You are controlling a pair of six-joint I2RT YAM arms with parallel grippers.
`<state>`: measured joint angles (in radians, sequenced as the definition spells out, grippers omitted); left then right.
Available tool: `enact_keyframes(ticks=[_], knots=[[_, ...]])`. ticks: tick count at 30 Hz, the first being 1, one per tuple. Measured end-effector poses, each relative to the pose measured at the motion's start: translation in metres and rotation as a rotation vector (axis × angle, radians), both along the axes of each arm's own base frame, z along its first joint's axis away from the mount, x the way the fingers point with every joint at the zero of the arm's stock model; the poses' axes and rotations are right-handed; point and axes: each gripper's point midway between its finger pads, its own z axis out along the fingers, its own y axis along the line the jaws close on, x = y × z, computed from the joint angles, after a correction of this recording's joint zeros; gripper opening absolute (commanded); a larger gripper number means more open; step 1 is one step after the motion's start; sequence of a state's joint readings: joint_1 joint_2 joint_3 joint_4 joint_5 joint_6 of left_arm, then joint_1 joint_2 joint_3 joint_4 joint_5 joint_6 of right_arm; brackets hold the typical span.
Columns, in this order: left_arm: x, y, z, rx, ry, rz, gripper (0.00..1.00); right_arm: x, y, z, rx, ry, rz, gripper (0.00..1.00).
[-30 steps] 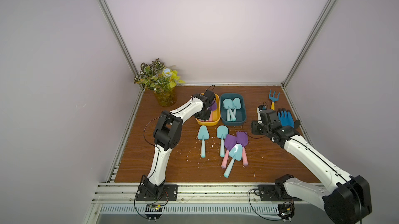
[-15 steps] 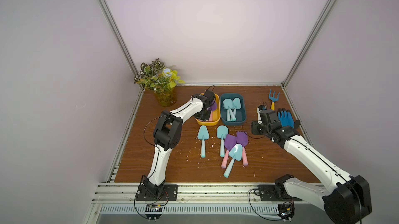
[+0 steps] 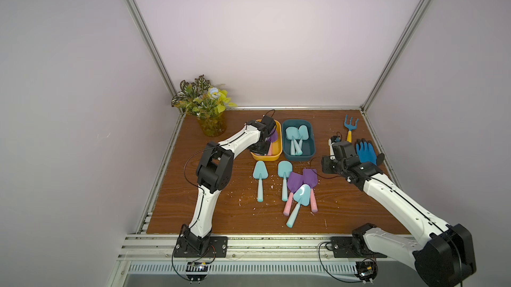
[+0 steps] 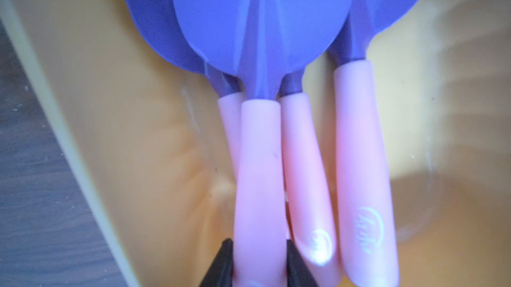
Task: Sort the small shovels by color and place them into the storage box
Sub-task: Place the shovel in the storage box.
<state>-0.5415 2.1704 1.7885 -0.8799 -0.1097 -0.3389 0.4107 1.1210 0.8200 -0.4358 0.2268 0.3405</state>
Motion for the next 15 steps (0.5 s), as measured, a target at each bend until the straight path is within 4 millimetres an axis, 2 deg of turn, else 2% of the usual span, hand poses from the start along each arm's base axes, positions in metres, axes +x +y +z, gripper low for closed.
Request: enact_keyframes(ticks=[10, 13, 15], knots=[[0.0, 0.0, 0.0, 0.0, 0.0, -0.005, 0.41, 0.0, 0.0, 0.0, 0.0, 0.0, 0.0, 0.51], [0.001, 0.0, 0.007, -0.006, -0.012, -0.008, 0.49, 0.0, 0.0, 0.0, 0.0, 0.001, 0.0, 0.51], [0.002, -0.001, 0.021, -0.02, -0.039, -0.009, 0.57, 0.0, 0.0, 0.0, -0.001, 0.002, 0.0, 0.52]])
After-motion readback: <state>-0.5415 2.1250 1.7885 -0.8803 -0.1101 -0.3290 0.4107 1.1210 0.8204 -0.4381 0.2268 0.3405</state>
